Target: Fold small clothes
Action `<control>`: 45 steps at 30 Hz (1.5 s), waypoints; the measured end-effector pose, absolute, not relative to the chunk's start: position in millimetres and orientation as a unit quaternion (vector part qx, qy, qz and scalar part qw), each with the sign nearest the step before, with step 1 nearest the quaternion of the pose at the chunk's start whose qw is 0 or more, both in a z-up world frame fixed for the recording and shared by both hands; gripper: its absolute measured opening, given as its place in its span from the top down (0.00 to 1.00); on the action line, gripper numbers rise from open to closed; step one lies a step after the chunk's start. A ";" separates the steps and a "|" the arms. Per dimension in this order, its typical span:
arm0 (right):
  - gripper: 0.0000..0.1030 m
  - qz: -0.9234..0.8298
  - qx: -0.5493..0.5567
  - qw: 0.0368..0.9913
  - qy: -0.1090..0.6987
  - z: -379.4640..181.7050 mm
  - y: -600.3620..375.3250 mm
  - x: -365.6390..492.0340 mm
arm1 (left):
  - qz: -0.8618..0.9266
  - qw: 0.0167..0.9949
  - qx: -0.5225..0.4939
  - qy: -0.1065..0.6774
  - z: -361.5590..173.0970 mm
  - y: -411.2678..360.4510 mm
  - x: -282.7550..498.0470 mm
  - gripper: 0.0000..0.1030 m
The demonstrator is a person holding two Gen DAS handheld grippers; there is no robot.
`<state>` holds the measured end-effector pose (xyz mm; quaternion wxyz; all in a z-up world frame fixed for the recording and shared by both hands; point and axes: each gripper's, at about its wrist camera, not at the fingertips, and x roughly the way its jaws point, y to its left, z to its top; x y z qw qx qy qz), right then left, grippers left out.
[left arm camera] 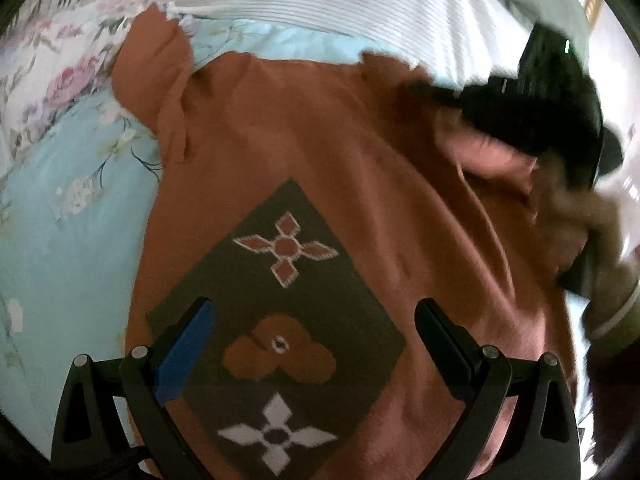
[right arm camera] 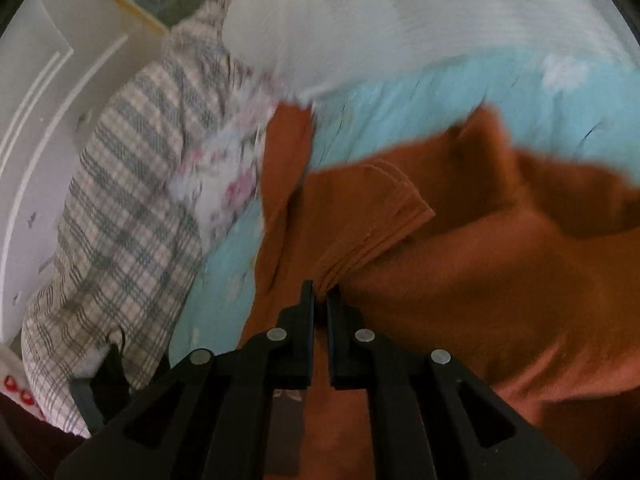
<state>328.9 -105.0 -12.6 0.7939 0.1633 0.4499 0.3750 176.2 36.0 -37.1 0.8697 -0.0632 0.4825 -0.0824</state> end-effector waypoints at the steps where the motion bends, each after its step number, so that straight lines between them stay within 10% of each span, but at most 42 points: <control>1: 0.94 0.381 0.156 0.785 0.463 -20.5 -109.3 326.5 | -0.087 0.868 -0.077 0.483 -38.3 41.2 183.5 0.03; 5: 0.87 0.357 0.143 0.777 0.498 -46.7 -108.7 319.9 | -0.108 0.860 -0.129 0.482 -46.7 52.9 211.1 0.03; 9: 0.57 0.339 0.180 0.792 0.475 -37.1 -144.8 307.7 | -0.126 0.854 -0.153 0.482 -48.6 52.4 248.0 0.03; 17: 0.54 0.256 0.231 0.846 0.407 5.1 -236.4 264.2 | -0.146 0.833 -0.181 0.502 -70.0 31.4 345.1 0.04; 22: 0.46 0.216 0.256 0.862 0.381 18.6 -281.9 235.2 | -0.102 0.854 -0.114 0.497 -68.2 24.9 358.4 0.48; 32: 0.41 0.169 0.279 0.871 0.366 18.8 -309.9 226.9 | -0.155 0.852 -0.104 0.490 -71.7 20.7 347.8 0.43; 34: 0.41 0.158 0.278 0.876 0.361 21.2 -317.7 229.0 | -0.156 0.854 -0.077 0.491 -75.1 9.5 353.8 0.95; 45: 0.41 0.099 0.276 0.864 0.409 -18.8 -355.6 303.7 | -0.076 0.887 -0.135 0.436 -66.8 87.9 348.4 0.95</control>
